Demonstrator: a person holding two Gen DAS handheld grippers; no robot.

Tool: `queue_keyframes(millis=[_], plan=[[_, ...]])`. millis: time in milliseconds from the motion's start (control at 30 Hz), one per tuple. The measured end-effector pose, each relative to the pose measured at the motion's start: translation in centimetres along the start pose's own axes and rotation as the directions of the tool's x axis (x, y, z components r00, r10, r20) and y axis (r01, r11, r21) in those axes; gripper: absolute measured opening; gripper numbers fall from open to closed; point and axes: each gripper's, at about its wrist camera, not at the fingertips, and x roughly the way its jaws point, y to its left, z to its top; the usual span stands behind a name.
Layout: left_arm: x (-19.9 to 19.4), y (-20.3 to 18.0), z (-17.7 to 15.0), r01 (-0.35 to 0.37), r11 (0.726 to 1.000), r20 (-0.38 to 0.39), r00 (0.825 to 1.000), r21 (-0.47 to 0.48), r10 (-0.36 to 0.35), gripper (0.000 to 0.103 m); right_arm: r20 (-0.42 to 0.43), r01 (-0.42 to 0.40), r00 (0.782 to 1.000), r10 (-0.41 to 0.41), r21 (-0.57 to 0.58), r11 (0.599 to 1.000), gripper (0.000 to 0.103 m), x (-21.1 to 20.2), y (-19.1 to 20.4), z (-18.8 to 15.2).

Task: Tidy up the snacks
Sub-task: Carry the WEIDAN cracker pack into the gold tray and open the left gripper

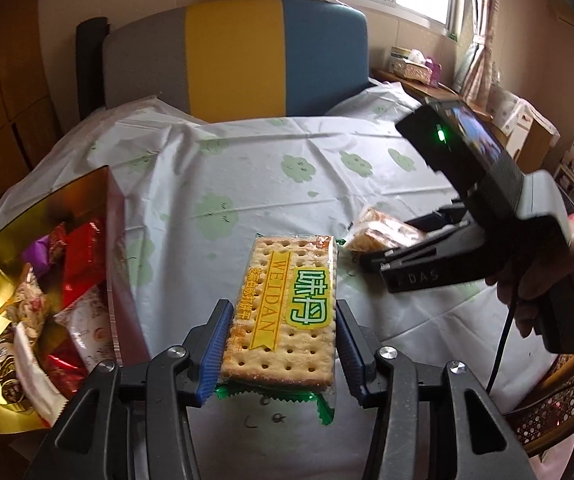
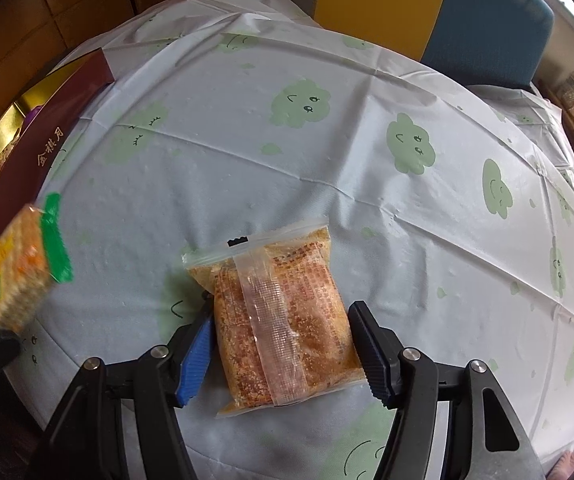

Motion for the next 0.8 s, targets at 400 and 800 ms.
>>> queue_keyframes(millis=[400, 800], plan=[[-2.1, 3.1, 0.5, -0.061, 0.995, 0.028, 0.998, -0.08, 0.064, 0.051, 0.013, 0.01, 1.0, -0.009, -0.019, 1.0, 0.064, -0.3, 0.5, -0.4], [-3.2, 7.1, -0.1, -0.115, 0.978, 0.027, 0.992, -0.171, 0.122, 0.051, 0.026, 0.017, 1.0, -0.016, -0.041, 0.999, 0.064, -0.4, 0.8, -0.6]])
